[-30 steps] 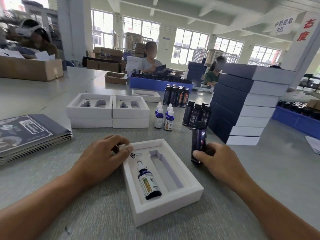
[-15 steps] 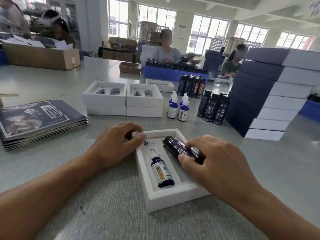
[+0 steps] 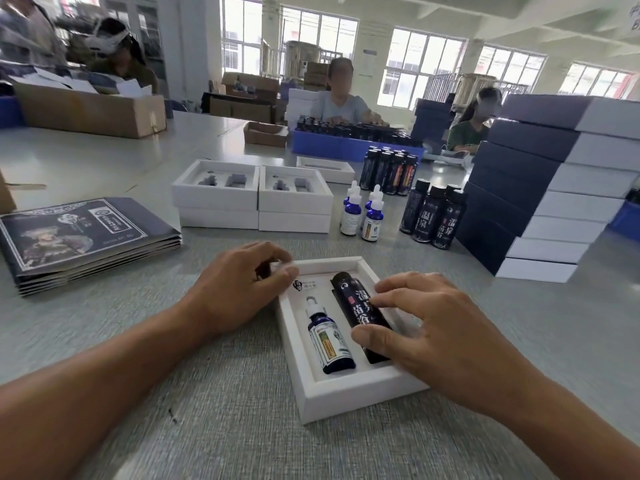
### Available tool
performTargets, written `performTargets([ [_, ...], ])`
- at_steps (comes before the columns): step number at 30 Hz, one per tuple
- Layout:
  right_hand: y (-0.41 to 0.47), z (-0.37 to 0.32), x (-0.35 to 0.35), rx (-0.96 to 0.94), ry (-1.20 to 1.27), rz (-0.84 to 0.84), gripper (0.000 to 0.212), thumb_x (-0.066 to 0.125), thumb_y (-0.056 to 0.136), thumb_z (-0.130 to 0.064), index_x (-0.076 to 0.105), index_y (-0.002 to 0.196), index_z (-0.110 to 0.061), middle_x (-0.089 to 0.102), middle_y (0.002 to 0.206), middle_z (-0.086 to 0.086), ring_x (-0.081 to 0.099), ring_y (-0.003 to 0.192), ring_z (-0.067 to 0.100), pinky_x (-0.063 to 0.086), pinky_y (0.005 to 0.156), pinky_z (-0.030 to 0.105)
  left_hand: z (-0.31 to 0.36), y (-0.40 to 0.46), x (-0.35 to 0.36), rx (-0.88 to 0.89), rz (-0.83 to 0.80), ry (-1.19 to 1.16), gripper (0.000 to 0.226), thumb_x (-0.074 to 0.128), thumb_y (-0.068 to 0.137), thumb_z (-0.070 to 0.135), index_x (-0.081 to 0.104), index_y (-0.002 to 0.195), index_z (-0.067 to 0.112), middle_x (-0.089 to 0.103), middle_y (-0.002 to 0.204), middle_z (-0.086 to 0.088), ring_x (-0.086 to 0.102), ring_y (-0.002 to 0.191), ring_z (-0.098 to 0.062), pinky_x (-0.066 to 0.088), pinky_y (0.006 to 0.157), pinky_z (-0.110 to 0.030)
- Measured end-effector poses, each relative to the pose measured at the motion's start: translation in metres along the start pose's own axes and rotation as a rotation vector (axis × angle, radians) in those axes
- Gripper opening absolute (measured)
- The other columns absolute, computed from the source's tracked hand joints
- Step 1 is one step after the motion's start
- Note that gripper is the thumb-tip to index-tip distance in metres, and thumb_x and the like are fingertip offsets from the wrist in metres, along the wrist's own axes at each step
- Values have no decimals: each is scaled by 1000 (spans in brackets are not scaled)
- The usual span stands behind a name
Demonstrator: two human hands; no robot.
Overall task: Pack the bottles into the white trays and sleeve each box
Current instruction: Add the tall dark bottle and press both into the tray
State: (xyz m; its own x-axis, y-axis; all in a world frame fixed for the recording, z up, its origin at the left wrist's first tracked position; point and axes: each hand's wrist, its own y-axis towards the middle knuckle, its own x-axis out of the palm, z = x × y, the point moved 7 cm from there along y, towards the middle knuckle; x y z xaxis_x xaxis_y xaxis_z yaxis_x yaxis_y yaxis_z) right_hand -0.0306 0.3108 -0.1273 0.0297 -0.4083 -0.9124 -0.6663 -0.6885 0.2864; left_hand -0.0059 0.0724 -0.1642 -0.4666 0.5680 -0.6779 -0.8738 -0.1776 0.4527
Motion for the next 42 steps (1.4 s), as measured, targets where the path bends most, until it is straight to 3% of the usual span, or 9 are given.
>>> performTargets([
  [7,3,6,14,-30,70,-148,53,39,95,-60,33,147,-47,19,151,-39,3,143,-13,8,110,18,0,1,0,-1,16,-2,28,57,92,51,65,113,34,62,99,23,57,87,5,43,70,-21],
  [13,6,8,17,-59,58,-189,50,43,98,-53,38,146,-41,26,150,-37,12,141,-14,9,108,11,0,0,-1,-11,28,-8,27,58,91,51,66,112,36,60,94,28,56,84,12,39,67,-14],
  [17,7,9,17,-65,49,-225,51,44,98,-53,37,147,-42,19,135,-50,10,138,-17,7,106,10,-1,0,0,-18,22,-3,28,58,91,52,66,112,36,61,94,26,57,84,8,41,67,-17],
  [24,5,7,22,-52,-38,-292,56,37,96,-62,29,149,-46,9,140,-44,5,146,-2,10,121,37,0,0,0,-21,19,9,27,57,91,52,66,111,35,61,93,26,58,85,6,41,67,-17],
  [27,4,6,22,-23,36,-281,56,41,95,-61,31,148,-46,15,149,-42,15,144,-2,17,119,35,1,0,0,-18,22,23,27,58,92,50,66,112,34,60,92,26,57,86,7,42,67,-17],
  [30,2,7,24,-3,144,-259,56,46,94,-59,35,147,-46,20,146,-44,26,131,-10,25,106,21,2,0,-1,-15,20,26,28,58,92,49,66,113,33,60,94,23,57,88,8,43,69,-17],
  [35,1,12,21,29,245,-157,55,57,87,-59,48,140,-44,35,145,-40,35,130,-11,31,95,8,3,0,-1,-10,12,31,27,57,92,50,66,112,33,61,97,23,57,90,6,45,72,-20],
  [39,6,27,5,126,156,6,59,73,80,-53,55,135,-41,39,152,-22,48,131,8,40,110,47,2,-2,-2,-10,22,38,38,52,89,63,67,111,35,67,100,17,61,89,1,51,76,-26],
  [42,8,52,-4,210,86,79,52,71,83,-50,60,131,-32,59,138,-9,59,108,9,47,91,34,9,-6,-2,42,32,104,50,40,85,73,64,117,42,68,99,21,62,86,4,46,71,-18],
])
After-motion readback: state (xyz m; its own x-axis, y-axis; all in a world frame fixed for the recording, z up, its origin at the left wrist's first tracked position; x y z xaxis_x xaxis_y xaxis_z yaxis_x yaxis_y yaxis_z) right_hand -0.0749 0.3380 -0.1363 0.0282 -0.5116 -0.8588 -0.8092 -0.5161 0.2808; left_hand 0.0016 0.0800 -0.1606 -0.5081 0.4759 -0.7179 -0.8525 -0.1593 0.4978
